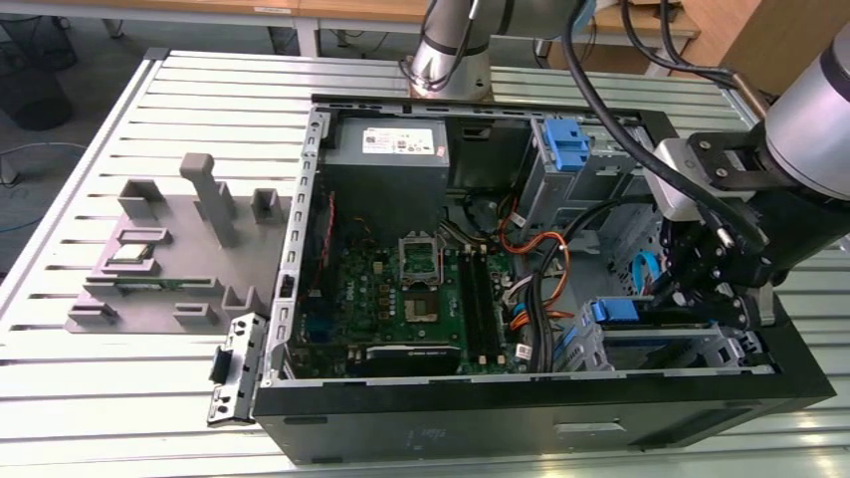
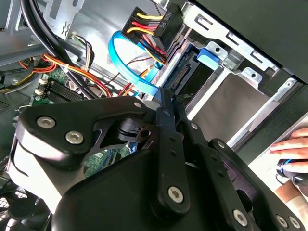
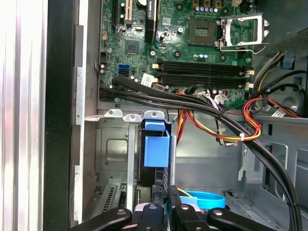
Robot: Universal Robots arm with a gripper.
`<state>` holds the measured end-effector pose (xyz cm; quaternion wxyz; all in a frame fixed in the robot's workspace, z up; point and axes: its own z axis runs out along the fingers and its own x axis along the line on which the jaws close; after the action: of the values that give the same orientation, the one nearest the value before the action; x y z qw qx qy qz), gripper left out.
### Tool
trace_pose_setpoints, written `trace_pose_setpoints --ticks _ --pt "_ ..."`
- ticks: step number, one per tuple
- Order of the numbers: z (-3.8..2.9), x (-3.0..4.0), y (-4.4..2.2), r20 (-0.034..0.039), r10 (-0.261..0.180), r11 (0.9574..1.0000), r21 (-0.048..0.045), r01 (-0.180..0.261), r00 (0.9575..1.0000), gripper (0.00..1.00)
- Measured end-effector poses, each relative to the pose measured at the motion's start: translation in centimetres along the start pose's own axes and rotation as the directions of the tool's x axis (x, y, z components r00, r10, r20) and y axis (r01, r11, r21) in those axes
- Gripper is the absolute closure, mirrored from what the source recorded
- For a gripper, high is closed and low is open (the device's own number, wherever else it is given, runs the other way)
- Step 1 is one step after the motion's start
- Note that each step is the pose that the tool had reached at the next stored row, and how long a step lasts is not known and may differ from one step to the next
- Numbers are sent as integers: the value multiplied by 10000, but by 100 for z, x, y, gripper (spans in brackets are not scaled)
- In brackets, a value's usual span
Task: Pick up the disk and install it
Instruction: 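Insert the first disk wire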
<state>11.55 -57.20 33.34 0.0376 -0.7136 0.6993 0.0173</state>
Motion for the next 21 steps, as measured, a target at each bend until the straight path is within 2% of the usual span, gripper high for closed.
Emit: trace_pose_setpoints --ticks 14,21 --pt "38 3 3 -30 -1 10000 -1 1 10000 84" --pt "45 2 3 -18 -1 10000 1 1 10000 84"
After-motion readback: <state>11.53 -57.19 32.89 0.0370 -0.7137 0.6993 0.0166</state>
